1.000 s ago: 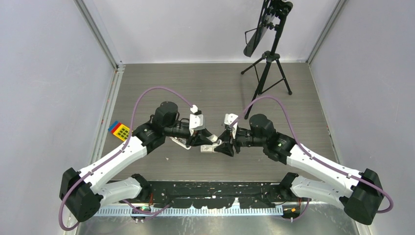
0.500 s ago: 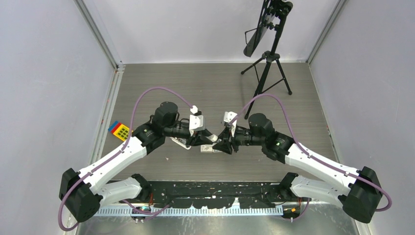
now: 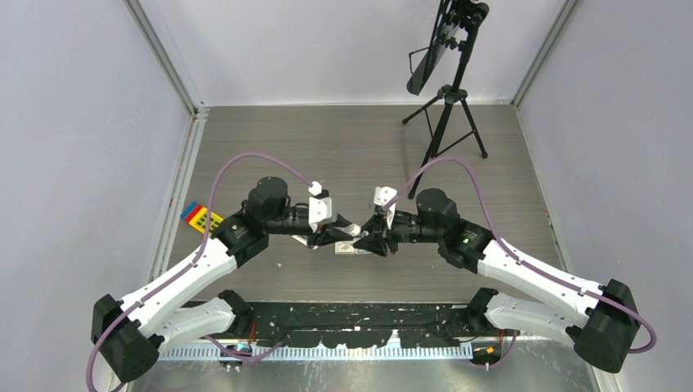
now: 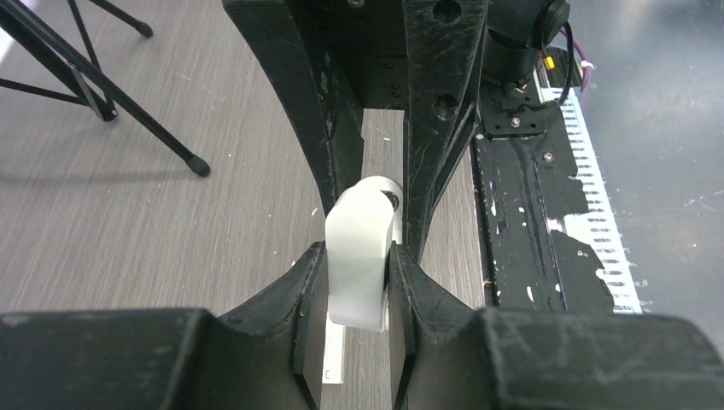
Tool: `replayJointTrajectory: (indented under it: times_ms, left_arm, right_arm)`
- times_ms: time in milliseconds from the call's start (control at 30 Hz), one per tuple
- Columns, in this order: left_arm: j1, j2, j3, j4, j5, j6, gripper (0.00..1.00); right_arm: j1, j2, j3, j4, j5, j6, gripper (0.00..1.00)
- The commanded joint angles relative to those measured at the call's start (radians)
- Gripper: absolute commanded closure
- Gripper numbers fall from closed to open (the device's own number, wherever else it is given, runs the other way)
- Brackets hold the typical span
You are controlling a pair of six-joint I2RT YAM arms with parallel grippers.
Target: Load the staples into the stapler
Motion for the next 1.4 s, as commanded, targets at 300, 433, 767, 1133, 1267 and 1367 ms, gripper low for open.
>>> replayJointTrajectory:
  times_ms: [300,433,767,1133,1267,1367]
  left_arm:
    - [0.066,-0.116,-0.183,0.554,-0.173,-0.452,1.0]
    - [0.067,-0.109,-0.288,0.796,-0.289,-0.665,1.0]
    - [0.068,-0.188,-0.425,0.974,-0.519,-0.876,1.0]
    - [0.066,-0.199,-0.479,0.991,-0.608,-1.019,1.0]
    - [0.066,-0.21,-0.461,0.965,-0.584,-0.956,1.0]
    - [0.066,-0.225,-0.467,0.944,-0.633,-0.966,1.0]
  right_arm:
    - [-0.01,-0.162,-0.132,0.264,0.042,0.05,1.0]
    - [-0.018,-0.189,-0.185,0.389,0.056,0.1,1.0]
    - [-0.044,-0.235,-0.311,0.697,0.149,0.222,1.0]
    - [-0.055,-0.188,-0.331,0.848,0.183,0.275,1.0]
    - [-0.055,-0.181,-0.309,0.785,0.151,0.262,1.0]
    - [-0.057,-0.195,-0.325,0.805,0.167,0.269,1.0]
